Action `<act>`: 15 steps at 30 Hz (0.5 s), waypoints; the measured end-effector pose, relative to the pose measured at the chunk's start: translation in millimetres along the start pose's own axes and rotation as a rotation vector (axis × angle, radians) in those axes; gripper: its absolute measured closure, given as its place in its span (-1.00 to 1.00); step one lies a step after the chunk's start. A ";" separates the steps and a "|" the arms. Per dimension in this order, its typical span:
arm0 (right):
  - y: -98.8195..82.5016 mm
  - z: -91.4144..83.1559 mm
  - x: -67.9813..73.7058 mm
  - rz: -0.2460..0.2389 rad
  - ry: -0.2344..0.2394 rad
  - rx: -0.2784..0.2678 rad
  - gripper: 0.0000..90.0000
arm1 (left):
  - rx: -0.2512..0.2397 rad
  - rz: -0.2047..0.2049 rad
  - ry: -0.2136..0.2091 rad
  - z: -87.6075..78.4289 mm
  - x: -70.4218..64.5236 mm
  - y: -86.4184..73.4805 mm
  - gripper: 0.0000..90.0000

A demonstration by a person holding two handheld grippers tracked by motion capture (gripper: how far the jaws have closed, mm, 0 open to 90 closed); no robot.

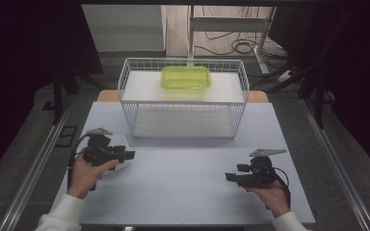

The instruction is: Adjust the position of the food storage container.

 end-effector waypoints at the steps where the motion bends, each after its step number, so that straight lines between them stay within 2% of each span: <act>1: -0.3 -1.3 -0.9 0.005 -0.004 -0.002 -0.35 | 0.002 -0.002 0.012 -2.5 7.5 3.3 0.12; 7: -3.0 -7.0 -3.3 0.017 -0.020 -0.006 -0.35 | 0.030 -0.008 0.062 -5.1 42.2 17.9 0.37; 10: -4.9 -8.4 -4.1 0.021 -0.029 -0.003 -0.35 | 0.057 0.001 0.082 -1.7 56.5 22.2 0.52; 15: -7.6 -8.4 -5.8 0.021 -0.036 0.004 -0.35 | 0.082 -0.006 0.114 2.4 77.3 29.6 0.77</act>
Point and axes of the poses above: each handheld gripper's, and its own axes: z roughly forward along the jaws, y roughly out of its top, x roughly to its left, the point moved 5 cm from there along z, roughly forward along the jaws, and after that the axes turned 9 degrees about -x, right-handed, at the moved point
